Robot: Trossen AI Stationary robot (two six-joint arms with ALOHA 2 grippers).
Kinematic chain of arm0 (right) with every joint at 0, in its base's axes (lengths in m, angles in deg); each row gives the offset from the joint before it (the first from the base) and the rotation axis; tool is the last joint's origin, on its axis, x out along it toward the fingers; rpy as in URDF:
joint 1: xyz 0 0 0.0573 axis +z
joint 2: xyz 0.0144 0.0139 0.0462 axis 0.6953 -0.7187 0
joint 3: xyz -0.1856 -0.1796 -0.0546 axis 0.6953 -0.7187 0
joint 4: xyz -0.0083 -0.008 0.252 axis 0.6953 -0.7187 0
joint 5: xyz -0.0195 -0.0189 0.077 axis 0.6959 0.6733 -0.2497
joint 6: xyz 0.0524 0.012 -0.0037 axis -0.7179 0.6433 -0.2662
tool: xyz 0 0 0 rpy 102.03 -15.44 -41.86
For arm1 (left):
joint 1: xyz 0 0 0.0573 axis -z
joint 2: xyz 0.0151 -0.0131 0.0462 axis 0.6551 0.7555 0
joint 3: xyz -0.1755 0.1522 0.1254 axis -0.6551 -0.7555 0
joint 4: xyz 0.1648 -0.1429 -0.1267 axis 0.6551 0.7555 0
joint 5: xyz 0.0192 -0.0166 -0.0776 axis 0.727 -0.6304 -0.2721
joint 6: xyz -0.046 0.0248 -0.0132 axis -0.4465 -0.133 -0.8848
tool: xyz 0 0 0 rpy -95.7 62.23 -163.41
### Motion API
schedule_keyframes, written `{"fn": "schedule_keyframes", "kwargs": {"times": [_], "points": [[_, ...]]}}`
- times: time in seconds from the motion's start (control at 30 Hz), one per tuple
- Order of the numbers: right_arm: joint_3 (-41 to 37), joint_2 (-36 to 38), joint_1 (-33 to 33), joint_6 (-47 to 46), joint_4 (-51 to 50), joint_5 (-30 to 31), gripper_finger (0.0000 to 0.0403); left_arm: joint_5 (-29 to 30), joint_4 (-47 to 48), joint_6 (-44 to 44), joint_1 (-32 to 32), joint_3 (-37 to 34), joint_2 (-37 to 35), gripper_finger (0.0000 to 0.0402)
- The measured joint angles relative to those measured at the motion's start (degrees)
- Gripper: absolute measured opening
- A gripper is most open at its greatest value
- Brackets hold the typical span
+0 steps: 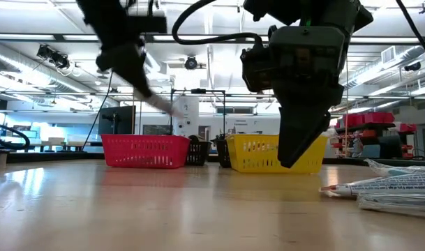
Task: Pick & Place Travel size toiletries
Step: Put the white toothpaste into the red bin
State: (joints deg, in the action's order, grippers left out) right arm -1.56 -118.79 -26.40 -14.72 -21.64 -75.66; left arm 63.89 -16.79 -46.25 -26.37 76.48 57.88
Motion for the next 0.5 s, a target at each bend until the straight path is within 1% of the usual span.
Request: {"fn": "schedule_keyframes", "kwargs": {"times": [0.03,0.1,0.17,0.23,0.33,0.4,0.5], "points": [[0.0,0.0,0.0,0.5,0.0,0.0,0.0111,-1.0,1.2,-1.5,-1.4,-0.7,0.0,0.0016],[0.0,0.0,0.0,0.9,0.2,0.0,0.0111,-4.2,0.6,-2.4,-4.1,-3.0,0.0,0.0019],[0.0,0.0,0.0,0.9,0.5,0.4,0.0111,-8.0,-1.8,-0.9,-6.7,-6.0,0.0,0.0022],[0.0,0.0,0.0,3.1,0.5,1.3,0.0111,-10.7,-5.6,1.9,-8.8,-8.8,0.1,0.0026],[0.0,0.0,0.0,11.4,0.8,2.8,0.0111,-11.6,-10.2,4.2,-10.5,-11.4,0.1,0.0031],[0.0,0.0,0.0,17.5,1.7,4.2,0.0111,-11.6,-11.6,5.2,-11.2,-11.9,0.1,0.0037],[0.0,0.0,0.0,23.9,2.9,6.2,0.0111,-11.5,-12.4,7.1,-11.7,-12.1,0.1,0.0051]]}}
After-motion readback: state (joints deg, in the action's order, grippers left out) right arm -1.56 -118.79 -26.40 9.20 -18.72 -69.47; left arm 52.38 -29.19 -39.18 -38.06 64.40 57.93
